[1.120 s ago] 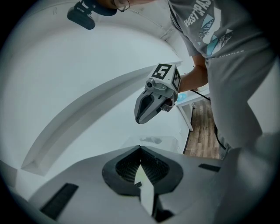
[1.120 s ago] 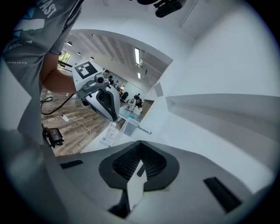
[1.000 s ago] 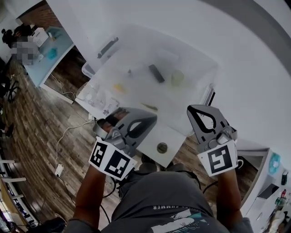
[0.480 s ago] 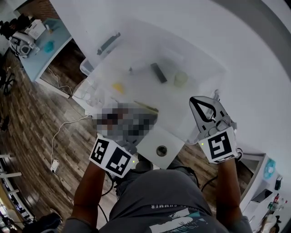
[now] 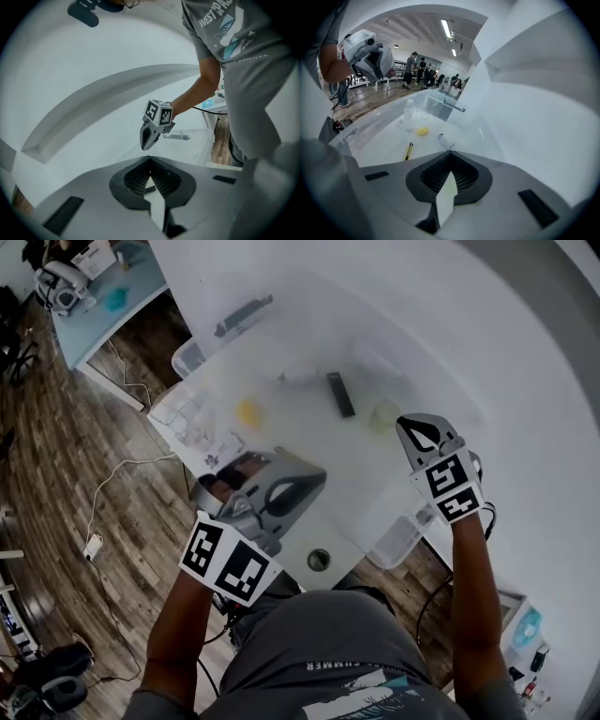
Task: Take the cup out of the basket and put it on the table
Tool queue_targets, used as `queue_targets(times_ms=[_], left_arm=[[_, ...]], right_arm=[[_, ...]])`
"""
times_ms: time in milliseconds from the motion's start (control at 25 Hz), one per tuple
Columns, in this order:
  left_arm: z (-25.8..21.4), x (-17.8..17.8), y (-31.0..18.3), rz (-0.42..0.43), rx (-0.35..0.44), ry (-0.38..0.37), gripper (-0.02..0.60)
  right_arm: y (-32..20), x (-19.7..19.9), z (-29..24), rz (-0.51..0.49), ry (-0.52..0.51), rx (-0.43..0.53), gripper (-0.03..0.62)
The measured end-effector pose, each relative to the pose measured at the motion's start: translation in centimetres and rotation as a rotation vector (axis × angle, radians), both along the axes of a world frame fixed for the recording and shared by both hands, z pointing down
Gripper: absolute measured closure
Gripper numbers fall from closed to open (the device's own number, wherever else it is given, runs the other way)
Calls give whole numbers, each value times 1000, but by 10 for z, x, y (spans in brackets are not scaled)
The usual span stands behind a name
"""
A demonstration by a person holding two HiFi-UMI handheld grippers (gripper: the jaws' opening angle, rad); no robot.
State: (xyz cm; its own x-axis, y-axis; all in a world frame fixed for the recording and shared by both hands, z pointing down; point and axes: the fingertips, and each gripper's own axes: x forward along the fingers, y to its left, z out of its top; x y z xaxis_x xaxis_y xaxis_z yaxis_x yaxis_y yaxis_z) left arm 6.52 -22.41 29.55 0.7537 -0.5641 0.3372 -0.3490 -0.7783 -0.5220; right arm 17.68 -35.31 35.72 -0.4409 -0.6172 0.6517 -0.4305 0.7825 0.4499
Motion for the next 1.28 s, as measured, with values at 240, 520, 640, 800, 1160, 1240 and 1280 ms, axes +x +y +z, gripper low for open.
queue_targets(times_ms=[240, 520, 640, 800, 1160, 1240, 1280], left_arm=[[10, -11, -14, -66, -24, 22, 572], [16, -22, -29, -128, -45, 47, 572], [16, -25, -33, -138, -42, 52, 572], [19, -30, -38, -159, -55, 54, 572], [27, -36, -46, -186, -68, 59, 572], [27, -37, -46, -188, -68, 60, 572], [28, -37, -46, -188, -68, 59, 572]], right_arm=[[-55, 13, 64, 20, 118, -170, 582], [-88, 28, 144, 54, 232, -359, 568], [-94, 37, 173, 85, 255, -426, 534], [-98, 39, 200, 84, 291, -479, 508], [-97, 41, 245, 26, 395, -562, 479], [-97, 43, 249, 23, 421, -561, 481], [-97, 44, 251, 21, 434, -558, 501]])
